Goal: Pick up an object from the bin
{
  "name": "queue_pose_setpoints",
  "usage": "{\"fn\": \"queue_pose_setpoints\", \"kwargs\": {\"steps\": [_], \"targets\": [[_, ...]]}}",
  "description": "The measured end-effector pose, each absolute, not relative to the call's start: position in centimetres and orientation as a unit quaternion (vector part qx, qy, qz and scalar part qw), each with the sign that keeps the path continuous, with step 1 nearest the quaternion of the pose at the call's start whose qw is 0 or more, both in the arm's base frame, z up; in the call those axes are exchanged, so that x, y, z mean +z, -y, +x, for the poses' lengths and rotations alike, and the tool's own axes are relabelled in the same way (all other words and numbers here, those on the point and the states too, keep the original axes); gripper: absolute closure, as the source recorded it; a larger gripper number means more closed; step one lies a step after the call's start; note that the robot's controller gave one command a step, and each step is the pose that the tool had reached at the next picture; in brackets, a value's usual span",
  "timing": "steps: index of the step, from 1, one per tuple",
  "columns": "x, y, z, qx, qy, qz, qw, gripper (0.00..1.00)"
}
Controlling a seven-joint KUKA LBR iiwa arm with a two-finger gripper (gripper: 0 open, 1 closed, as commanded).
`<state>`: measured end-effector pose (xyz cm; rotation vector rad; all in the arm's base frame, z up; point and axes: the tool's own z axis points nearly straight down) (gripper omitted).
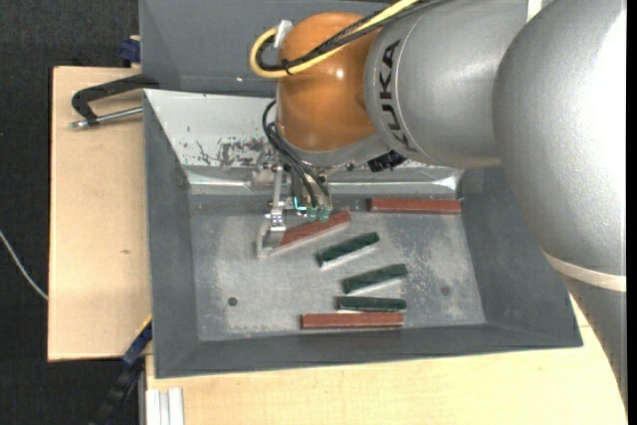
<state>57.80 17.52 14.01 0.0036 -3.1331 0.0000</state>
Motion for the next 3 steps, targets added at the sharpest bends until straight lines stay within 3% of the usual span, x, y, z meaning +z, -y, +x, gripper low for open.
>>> {"fn": "queue_pose_setpoints", "kwargs": {"steps": [1,2,3], "targets": [[14.5,-17.4,58.0,-0.001,1.0,0.0,0.0,0.0],[9.4,-12.6,58.7,-0.002,0.995,0.095,-0.003,0.0],[9.0,-10.0,58.7,-0.001,0.997,0.073,-0.002,0.0]]}}
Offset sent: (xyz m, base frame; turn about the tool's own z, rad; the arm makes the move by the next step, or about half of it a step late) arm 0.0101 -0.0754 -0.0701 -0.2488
